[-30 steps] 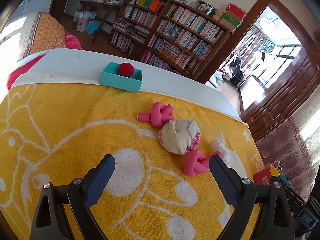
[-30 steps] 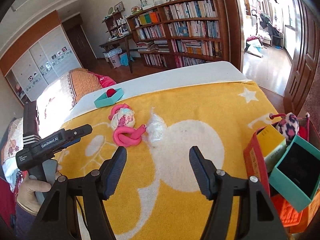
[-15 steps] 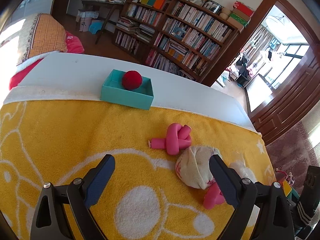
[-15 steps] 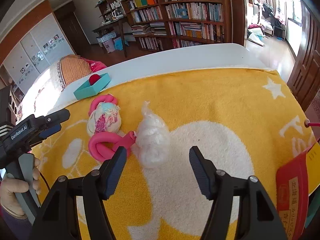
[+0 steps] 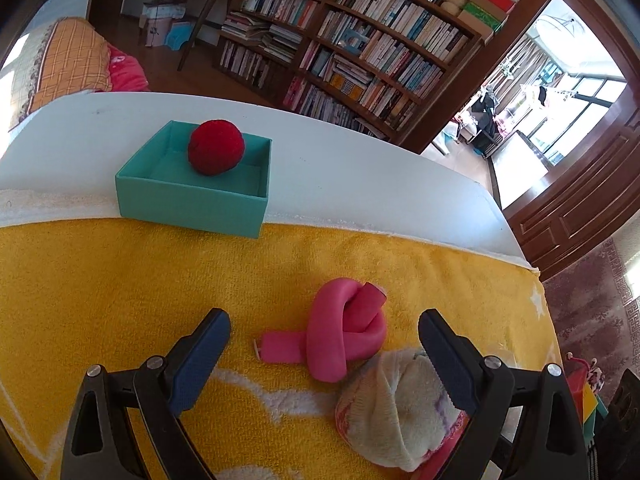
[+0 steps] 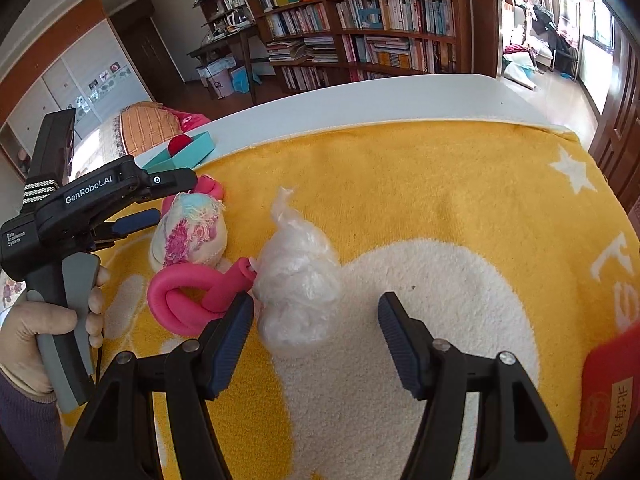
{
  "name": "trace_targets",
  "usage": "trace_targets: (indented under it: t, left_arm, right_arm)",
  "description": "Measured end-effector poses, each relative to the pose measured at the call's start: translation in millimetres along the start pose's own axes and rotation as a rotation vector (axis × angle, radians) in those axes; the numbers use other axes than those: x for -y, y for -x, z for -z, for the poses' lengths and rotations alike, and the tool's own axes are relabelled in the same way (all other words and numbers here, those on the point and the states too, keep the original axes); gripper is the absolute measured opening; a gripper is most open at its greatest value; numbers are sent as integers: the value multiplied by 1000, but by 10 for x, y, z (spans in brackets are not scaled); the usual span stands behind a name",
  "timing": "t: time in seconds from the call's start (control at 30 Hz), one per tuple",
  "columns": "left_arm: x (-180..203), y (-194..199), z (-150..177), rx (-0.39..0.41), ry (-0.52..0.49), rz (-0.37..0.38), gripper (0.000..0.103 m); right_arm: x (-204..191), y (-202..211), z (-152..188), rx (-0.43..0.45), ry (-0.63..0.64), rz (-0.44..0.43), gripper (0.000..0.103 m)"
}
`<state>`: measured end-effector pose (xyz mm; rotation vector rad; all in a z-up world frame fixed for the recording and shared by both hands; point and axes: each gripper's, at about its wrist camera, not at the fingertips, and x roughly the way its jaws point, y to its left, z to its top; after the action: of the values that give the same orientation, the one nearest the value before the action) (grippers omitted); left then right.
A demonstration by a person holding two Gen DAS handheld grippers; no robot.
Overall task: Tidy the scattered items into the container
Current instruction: 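Grasp the plastic-wrapped white item with the right gripper while the left grasps the pink foam knot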
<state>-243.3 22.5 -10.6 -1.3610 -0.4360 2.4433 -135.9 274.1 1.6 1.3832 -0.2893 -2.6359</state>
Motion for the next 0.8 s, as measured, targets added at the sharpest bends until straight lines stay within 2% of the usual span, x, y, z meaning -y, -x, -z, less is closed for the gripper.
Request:
trace_targets:
  t: [0.13,0.17,0.2,0.23,0.27,0.37,0.4,0.73,0.77,0.8]
  left_arm:
    - [102,-41,32,13,-57,9,94]
    - [118,-41,44,17,-68,27,81]
    - [128,-41,55,15,-73,39,73]
    - [134,-34,67,16,-78,34,73]
    - [135,-14,76,22,-81,39,72]
    - [87,72,94,27,-69,58,44]
    - [55,104,105,30,-55,68,39]
    - [-106,472,197,82,-6,91,39]
    - [-117,460,162,83,6,88,40]
    - [-133,447,146,83,23,92,45]
  right_arm:
    - [0,2,-10,6,0,2,68]
    - [-4,2,-12,9,4,6,63]
    - [-10,6,-10,11,9,10,54]
    - [-17,9,-8,12,15,10,48]
    - [-24,8,-6,12,21,8,38]
    - [-36,19,12,19,26,6,36]
    - [-34,23,16,20,25,4,36]
    - [-83,272,35,67,14,-16,36]
    - [-89,302,40,71,13,-18,36]
    - [-95,323,44,73,13,-19,36]
